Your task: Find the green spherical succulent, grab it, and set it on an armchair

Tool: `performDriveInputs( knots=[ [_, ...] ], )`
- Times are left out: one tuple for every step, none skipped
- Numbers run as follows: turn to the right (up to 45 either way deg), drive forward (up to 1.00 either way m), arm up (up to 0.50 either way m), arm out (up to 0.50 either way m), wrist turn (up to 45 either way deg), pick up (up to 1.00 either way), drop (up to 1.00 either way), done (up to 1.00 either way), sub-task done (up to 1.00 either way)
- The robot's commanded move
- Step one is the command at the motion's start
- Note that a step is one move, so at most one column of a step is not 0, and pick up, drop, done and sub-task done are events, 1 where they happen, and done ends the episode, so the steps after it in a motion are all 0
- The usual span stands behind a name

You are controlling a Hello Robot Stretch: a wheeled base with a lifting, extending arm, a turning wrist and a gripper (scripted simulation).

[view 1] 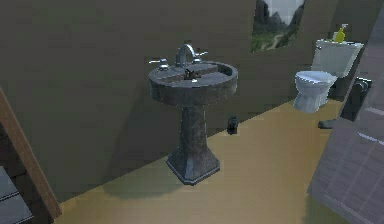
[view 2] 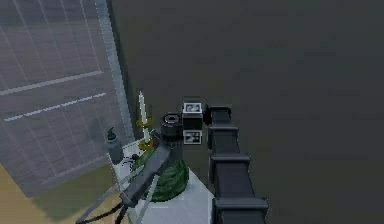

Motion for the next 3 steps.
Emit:
performDriveInputs(
  knots=[
    [0.0, 0.00, 0.00, 0.00, 45.0, 0.00, 0.00, 0.00, 0.00],
    [0.0, 0.00, 0.00, 0.00, 45.0, 0.00, 0.00, 0.00, 0.00],
    [0.0, 0.00, 0.00, 0.00, 15.0, 0.00, 0.00, 0.00, 0.00]
  ],
)
